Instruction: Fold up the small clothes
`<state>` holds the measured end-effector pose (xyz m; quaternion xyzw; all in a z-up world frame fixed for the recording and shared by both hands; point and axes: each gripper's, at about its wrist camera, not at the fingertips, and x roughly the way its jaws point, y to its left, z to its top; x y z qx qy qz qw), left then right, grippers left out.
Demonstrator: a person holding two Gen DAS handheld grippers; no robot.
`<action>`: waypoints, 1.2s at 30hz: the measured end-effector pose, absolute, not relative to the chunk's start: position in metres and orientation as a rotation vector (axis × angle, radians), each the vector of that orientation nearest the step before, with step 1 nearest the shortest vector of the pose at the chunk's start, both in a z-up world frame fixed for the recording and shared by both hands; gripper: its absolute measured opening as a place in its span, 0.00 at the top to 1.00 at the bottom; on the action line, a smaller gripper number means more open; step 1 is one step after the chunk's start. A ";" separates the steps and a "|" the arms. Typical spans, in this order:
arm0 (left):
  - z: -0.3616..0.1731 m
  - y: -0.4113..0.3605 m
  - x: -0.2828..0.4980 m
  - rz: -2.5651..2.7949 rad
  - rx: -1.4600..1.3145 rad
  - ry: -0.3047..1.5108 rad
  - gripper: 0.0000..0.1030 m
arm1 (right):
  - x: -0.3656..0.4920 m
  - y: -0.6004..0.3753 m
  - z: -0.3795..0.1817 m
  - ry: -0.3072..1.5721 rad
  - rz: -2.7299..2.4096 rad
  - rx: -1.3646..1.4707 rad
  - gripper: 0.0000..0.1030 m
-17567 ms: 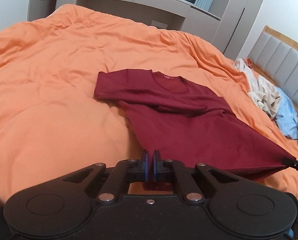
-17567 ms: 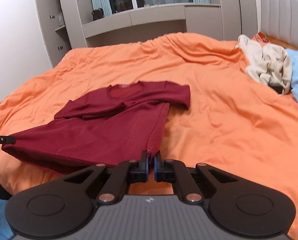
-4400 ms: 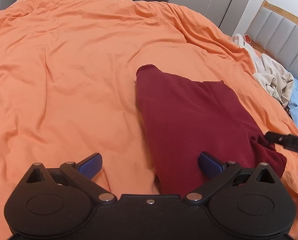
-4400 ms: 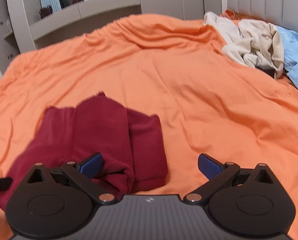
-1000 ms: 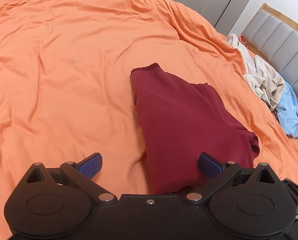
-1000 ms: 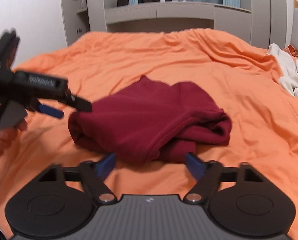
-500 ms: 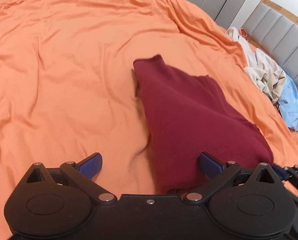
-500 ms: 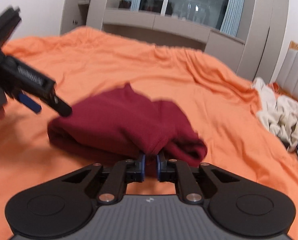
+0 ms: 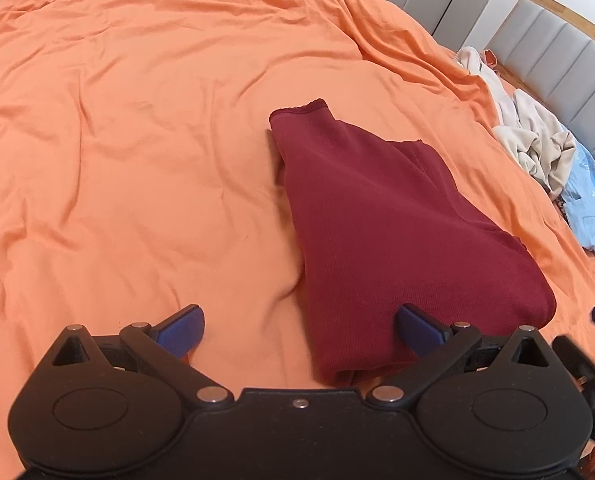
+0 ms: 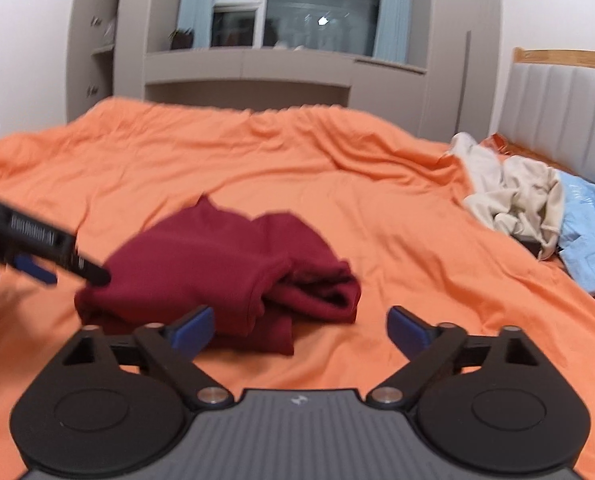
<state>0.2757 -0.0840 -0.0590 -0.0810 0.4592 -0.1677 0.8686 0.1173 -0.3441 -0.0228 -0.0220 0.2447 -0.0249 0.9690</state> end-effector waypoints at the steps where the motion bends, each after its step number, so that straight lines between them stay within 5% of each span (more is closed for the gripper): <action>1: -0.059 -0.084 0.276 -0.351 -0.168 0.960 0.01 | 0.119 -0.345 -0.020 0.477 -0.058 -0.023 0.00; 36: -0.069 -0.085 0.339 -0.448 -0.217 0.960 0.00 | 0.175 -0.409 -0.026 0.629 0.080 0.228 0.00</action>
